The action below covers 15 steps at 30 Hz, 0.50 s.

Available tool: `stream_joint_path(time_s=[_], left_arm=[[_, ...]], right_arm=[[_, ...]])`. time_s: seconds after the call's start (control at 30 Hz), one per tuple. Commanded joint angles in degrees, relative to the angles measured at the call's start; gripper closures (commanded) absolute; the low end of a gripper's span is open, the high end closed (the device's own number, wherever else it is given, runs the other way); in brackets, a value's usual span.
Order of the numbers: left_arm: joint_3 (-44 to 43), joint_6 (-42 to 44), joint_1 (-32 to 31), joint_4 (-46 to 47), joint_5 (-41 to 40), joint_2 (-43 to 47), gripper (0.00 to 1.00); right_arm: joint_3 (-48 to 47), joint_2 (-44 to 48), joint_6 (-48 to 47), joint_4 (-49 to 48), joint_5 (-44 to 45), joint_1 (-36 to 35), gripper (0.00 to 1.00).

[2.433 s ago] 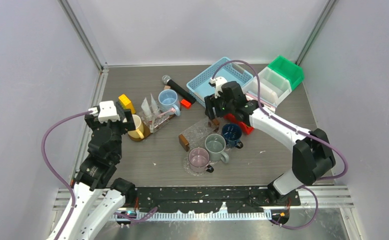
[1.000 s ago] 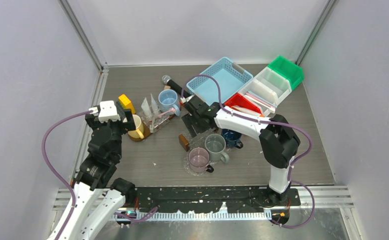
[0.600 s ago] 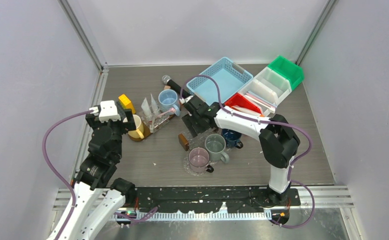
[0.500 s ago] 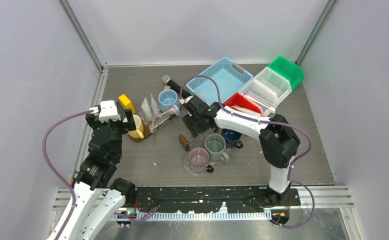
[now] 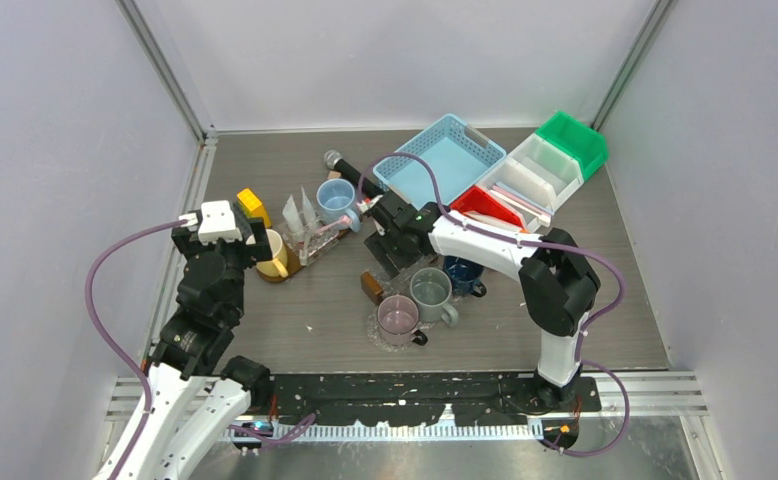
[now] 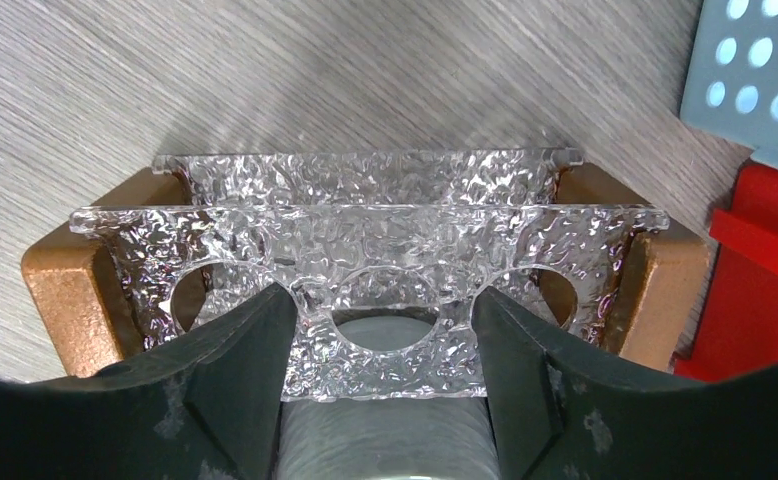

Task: Prepare toiletry sets of a toothbrush and toothpaste on the tray
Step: Adjust the toothpaste holder at the center of the board.

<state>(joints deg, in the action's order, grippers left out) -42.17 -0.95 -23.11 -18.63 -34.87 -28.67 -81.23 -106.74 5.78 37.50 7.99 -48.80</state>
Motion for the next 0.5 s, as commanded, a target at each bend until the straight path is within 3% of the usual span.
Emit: stream_joint_path(time_s=[0.0, 0.47], left_arm=[[0.0, 0.6, 0.4, 2.7, 0.2, -0.4, 0.02], [0.0, 0.6, 0.4, 2.5, 0.2, -0.4, 0.02]], right_arm=[[-2.4, 1.4, 0.4, 5.2, 0.2, -0.2, 0.28], [-9.8, 3.7, 3.3, 5.2, 4.2, -0.2, 0.16]])
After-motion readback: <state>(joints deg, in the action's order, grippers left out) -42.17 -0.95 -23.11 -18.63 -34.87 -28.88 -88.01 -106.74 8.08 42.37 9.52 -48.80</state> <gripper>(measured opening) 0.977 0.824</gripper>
